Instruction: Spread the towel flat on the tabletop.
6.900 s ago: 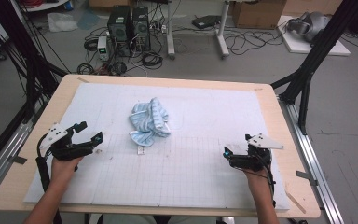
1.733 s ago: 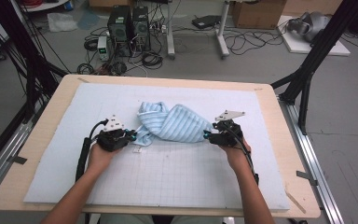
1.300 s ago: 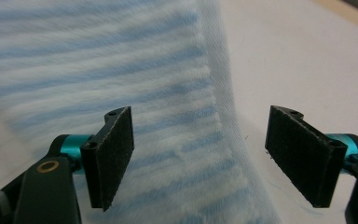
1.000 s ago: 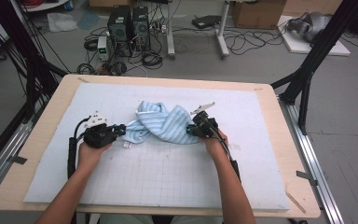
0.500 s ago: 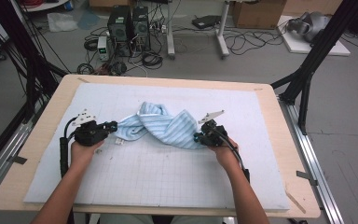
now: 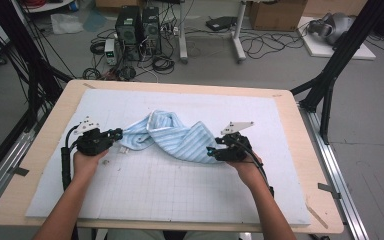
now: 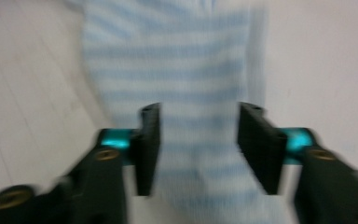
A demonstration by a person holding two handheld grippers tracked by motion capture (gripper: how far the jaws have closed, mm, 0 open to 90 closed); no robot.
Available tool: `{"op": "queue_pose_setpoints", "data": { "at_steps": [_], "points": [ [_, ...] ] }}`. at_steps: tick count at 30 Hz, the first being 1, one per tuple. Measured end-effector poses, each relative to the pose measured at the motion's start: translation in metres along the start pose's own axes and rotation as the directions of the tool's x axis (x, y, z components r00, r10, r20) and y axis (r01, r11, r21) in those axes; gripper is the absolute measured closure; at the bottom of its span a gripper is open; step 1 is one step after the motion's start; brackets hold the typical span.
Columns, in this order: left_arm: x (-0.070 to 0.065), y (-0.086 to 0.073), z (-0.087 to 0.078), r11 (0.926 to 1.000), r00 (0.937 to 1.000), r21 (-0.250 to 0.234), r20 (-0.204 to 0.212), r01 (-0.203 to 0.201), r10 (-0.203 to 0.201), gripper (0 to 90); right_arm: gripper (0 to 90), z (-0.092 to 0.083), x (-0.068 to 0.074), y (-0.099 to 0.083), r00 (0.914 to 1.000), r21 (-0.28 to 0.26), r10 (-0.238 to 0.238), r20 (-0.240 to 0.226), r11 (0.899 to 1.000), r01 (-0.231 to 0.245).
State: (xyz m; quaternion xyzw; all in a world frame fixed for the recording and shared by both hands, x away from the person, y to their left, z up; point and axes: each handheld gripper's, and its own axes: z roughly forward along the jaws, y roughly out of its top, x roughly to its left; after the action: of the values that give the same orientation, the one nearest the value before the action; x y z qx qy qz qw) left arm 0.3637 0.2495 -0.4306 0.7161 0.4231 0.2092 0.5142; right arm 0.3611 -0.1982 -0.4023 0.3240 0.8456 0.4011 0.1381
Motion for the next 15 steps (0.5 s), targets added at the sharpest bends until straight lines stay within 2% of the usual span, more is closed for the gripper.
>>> {"op": "queue_pose_setpoints", "data": {
  "at_steps": [2,4,8,9,11,14,15],
  "points": [
    [0.000,0.000,0.000,1.0000,1.0000,0.000,-0.001,-0.002,0.002,83.1,35.8,0.005,0.005,0.012,0.9997,-0.057,-0.002,-0.025,0.998,0.000],
    [0.000,0.000,0.000,1.0000,1.0000,0.001,0.003,0.001,-0.001,83.1,32.3,0.015,0.011,0.023,0.9988,-0.074,-0.026,-0.041,0.997,0.022],
    [0.000,0.000,0.000,1.0000,1.0000,0.002,0.007,0.002,-0.002,83.1,27.5,0.049,0.024,0.039,0.9937,-0.039,-0.085,-0.072,0.996,0.082],
    [0.000,0.000,0.000,1.0000,0.9999,0.003,0.010,0.003,-0.003,83.1,27.0,0.058,0.027,0.042,0.9905,-0.037,-0.100,-0.094,0.995,0.097],
    [0.000,0.000,0.000,1.0000,0.9999,0.001,0.010,0.003,-0.003,83.1,26.8,0.074,0.033,0.045,0.9812,-0.042,-0.100,-0.165,0.995,0.094],
    [0.000,-0.001,0.000,1.0000,0.9999,-0.001,0.013,0.005,-0.005,83.1,29.1,0.096,0.043,0.046,0.9737,0.015,-0.151,-0.171,0.988,0.156],
    [0.000,-0.001,0.000,1.0000,0.9999,0.000,0.014,0.004,-0.004,83.1,33.7,0.103,0.044,0.046,0.9707,0.040,-0.165,-0.174,0.984,0.175]
  ]
}}
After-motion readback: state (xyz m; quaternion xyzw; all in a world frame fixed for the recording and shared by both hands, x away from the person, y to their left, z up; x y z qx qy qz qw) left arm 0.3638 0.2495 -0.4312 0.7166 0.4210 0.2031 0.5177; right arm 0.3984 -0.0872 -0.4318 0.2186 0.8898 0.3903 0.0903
